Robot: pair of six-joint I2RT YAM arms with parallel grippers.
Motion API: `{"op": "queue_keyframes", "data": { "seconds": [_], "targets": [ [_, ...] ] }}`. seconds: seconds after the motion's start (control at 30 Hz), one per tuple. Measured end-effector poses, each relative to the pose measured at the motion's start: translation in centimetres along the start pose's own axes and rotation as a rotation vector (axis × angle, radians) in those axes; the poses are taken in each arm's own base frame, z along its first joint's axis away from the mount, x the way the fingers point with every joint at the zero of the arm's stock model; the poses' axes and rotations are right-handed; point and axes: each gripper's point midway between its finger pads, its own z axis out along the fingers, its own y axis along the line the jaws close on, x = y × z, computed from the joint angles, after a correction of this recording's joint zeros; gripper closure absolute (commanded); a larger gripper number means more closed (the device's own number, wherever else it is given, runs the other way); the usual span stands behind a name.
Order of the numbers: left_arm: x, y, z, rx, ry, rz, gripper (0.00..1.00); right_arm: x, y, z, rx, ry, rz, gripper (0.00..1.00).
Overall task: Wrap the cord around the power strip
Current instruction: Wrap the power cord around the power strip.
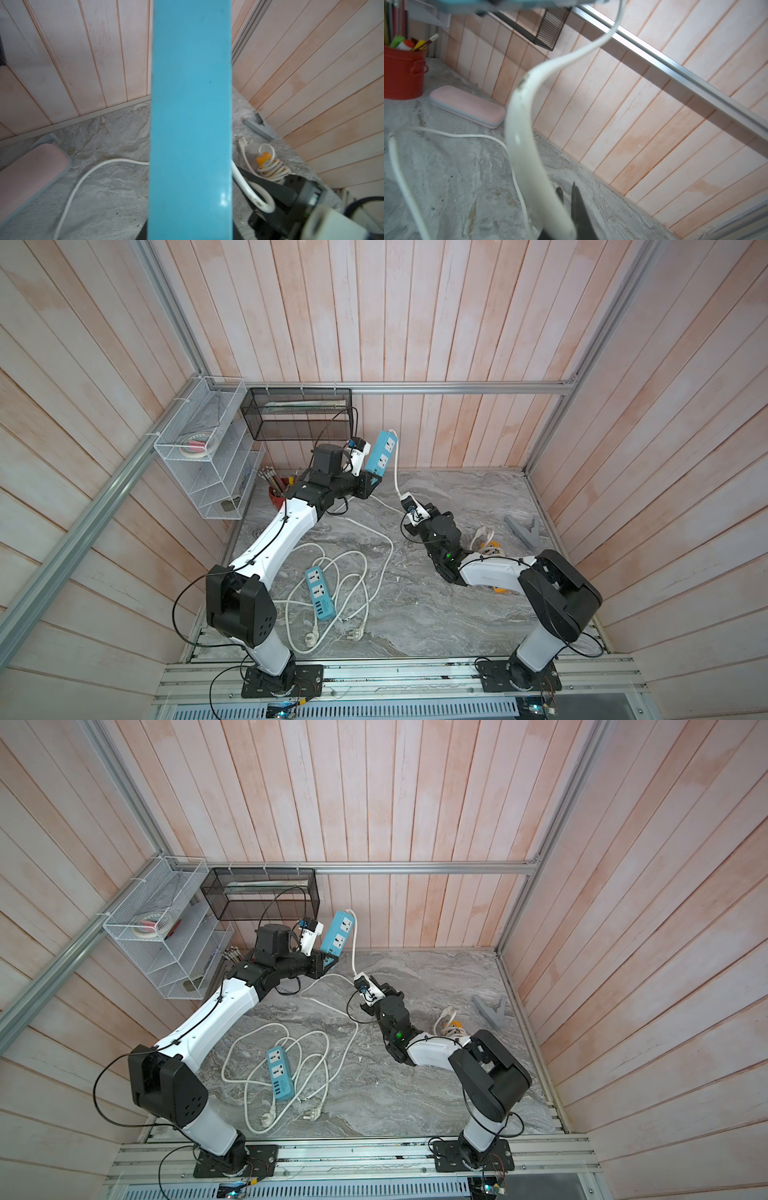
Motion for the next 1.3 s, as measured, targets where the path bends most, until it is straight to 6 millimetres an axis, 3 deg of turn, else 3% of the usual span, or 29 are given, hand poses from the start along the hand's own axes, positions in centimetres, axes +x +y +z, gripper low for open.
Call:
{"op": "queue_keyframes", "data": {
  "seconds": [0.17, 0.3, 0.43, 0.6, 0.8, 0.93, 1.13, 1.3],
  "targets": [
    [4.3, 1.7, 0.8, -0.067, 0.075, 0.190, 1.00, -2.3, -0.1, -1.8, -0.116, 0.007, -0.124, 1.00],
    [8.4, 2.0, 1.4, -0.059, 0.173, 0.335, 1.00, -5.7, -0.4, -2.2, -0.222, -0.019, -0.201, 1.00],
    [10.4, -0.4, 1.9, 0.010, 0.222, 0.551, 1.00, -8.5, -2.1, -1.8, -0.289, -0.036, -0.238, 1.00],
    [12.6, -4.6, 1.2, 0.143, 0.223, 0.730, 1.00, -9.6, -5.3, -0.5, -0.312, -0.017, -0.260, 1.00],
    [12.3, -9.1, -0.8, 0.233, 0.096, 0.865, 1.00, -7.7, -6.3, 2.9, -0.408, 0.044, -0.253, 1.00],
    [10.3, -12.1, -2.2, 0.268, -0.049, 0.911, 1.00, -5.3, -5.1, 3.8, -0.522, 0.060, -0.149, 0.88],
    [7.1, -13.1, -3.6, 0.239, -0.198, 0.901, 1.00, -3.7, -5.1, 3.9, -0.595, -0.018, 0.120, 0.67],
    [6.0, -13.4, -3.8, 0.239, -0.233, 0.841, 1.00, -2.8, -2.8, 3.8, -0.628, -0.081, 0.325, 0.54]
  ]
}}
